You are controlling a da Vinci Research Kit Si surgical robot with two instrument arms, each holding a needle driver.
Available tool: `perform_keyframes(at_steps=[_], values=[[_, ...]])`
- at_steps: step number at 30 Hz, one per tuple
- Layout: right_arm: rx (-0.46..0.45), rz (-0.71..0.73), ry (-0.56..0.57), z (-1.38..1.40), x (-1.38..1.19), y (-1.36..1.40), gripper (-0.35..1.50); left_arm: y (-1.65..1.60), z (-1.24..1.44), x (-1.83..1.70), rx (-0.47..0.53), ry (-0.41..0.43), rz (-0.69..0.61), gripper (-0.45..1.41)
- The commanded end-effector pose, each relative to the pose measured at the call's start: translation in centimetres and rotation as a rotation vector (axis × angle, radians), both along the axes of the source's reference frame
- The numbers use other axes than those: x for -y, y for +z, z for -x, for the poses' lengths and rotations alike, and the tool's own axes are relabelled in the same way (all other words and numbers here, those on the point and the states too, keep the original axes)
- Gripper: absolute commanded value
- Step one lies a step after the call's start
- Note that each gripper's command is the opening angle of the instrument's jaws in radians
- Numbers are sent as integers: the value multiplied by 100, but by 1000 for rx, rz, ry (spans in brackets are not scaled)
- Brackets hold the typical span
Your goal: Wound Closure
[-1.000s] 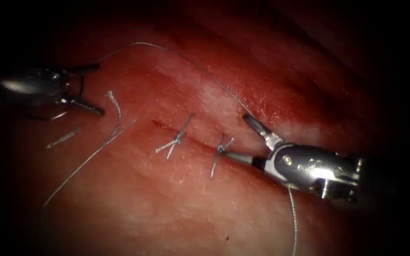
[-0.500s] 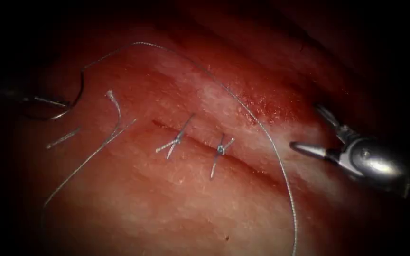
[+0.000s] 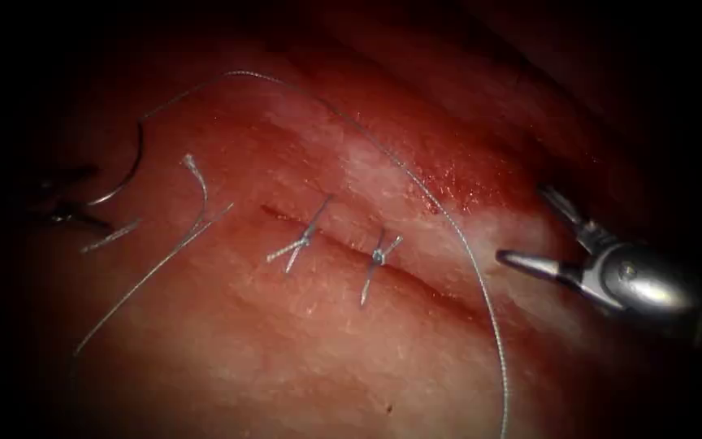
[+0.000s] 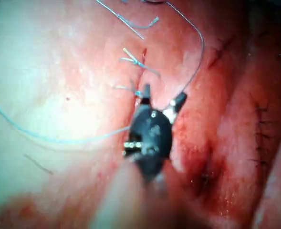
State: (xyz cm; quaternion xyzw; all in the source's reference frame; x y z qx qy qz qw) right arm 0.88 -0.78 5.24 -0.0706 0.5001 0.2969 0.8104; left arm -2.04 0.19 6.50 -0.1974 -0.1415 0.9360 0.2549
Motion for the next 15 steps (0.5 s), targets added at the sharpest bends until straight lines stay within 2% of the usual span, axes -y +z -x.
perform_keyframes(at_steps=[1, 6, 7, 10, 15], values=[[-2, 0, -2, -7, 3, 6, 118, 8, 4, 10, -3, 10, -14, 54], [-2, 0, -2, -7, 4, 5, 118, 13, 3, 17, -4, 36, -47, -15], [-2, 0, -2, -7, 4, 5, 118, 12, 4, 12, -2, 36, -50, -45], [-5, -6, 1, -7, 5, 3, 118, 4, 13, -7, 14, 48, 69, -45], [-38, -61, 18, -8, 8, -6, 116, -19, 37, -20, 49, 62, 178, -45]])
